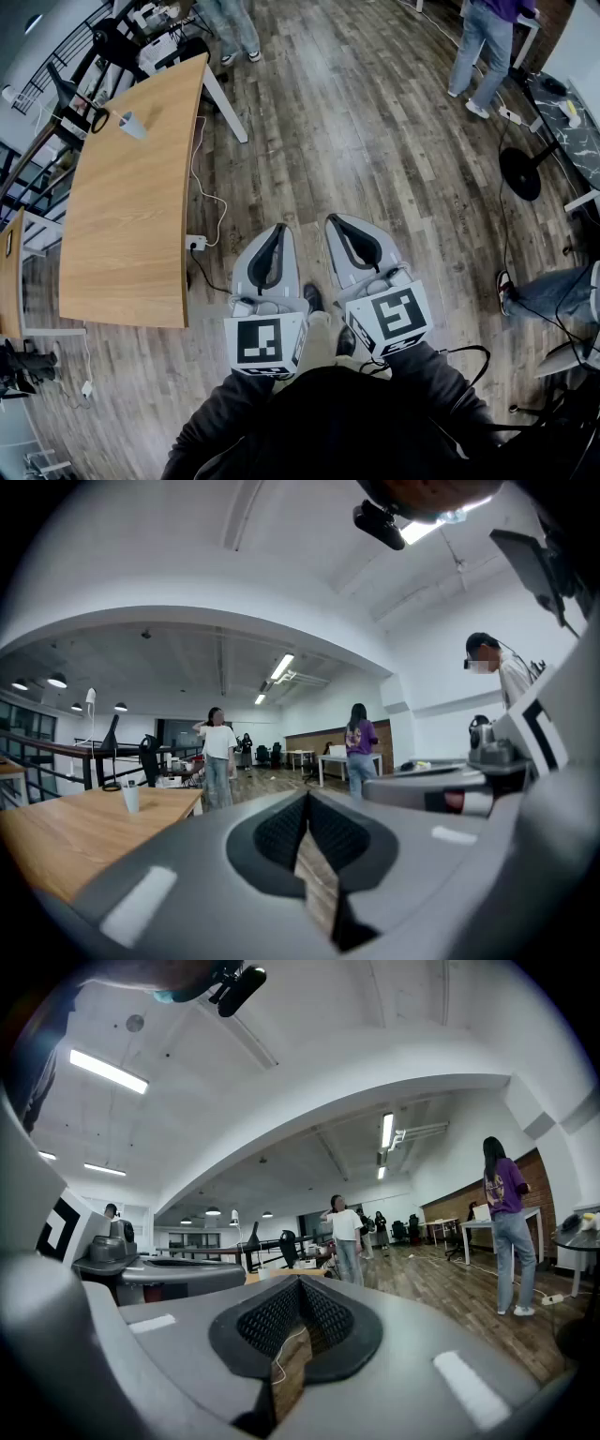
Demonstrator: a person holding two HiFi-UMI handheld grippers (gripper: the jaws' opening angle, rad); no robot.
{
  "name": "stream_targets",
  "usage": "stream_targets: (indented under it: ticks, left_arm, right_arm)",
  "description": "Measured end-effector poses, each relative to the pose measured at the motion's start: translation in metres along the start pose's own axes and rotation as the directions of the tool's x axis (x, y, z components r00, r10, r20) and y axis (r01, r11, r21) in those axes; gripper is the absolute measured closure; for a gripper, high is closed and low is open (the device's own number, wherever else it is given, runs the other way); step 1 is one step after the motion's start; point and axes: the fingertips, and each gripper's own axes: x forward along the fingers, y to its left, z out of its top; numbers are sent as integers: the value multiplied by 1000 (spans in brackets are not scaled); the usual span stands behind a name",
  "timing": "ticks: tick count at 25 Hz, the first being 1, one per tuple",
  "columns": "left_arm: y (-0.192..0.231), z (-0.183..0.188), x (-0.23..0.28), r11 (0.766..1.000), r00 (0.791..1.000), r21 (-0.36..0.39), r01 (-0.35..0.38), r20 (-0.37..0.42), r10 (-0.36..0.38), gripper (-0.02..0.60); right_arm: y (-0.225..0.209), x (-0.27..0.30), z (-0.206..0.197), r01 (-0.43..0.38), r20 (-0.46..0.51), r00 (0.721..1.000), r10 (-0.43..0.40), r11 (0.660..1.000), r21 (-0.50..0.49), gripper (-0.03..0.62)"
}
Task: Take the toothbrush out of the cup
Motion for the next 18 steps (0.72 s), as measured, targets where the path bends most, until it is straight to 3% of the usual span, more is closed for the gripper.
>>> stream_targets:
  ticks: [18]
  left_arm:
    - [135,-5,123,997,998,-47,-65,-21,64,574]
  right_arm:
    - [-12,190,7,-70,-48,997,68,997,-24,594]
